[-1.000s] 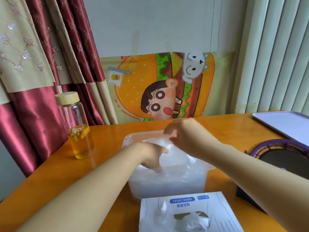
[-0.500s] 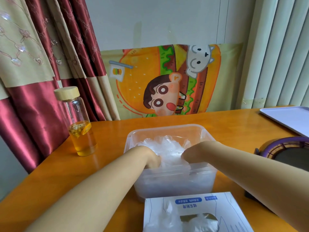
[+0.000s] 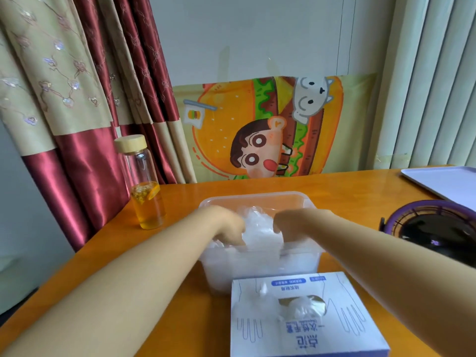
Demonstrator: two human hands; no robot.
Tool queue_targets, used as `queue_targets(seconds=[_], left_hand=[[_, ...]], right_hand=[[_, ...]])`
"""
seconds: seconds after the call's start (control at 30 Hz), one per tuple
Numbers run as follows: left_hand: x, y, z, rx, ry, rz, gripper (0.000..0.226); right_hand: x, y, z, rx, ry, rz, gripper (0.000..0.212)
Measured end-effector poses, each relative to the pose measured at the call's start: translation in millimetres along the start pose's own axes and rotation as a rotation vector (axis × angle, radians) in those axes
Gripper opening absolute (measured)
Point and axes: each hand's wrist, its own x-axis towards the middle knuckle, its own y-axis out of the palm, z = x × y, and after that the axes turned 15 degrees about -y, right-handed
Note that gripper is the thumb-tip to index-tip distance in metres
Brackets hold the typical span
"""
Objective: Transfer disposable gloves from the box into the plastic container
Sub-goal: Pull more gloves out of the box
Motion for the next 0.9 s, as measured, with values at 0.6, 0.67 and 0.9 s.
queue_targets(seconds=[0.6, 0.67, 0.9], left_hand=[[-89, 88, -22, -0.396, 0.315, -0.433, 0.013], [-89, 84, -21, -0.479, 0.313, -0.491, 0.01], [-98, 70, -11, -0.968, 0.307, -0.681, 0.01]], right_hand=[[-120, 63, 40, 0.047, -0.252, -0.206, 0.066], [-117, 71, 39, 0.118, -0.251, -0.181, 0.071], [-115, 66, 40, 0.115, -0.213, -0.164, 0.082]])
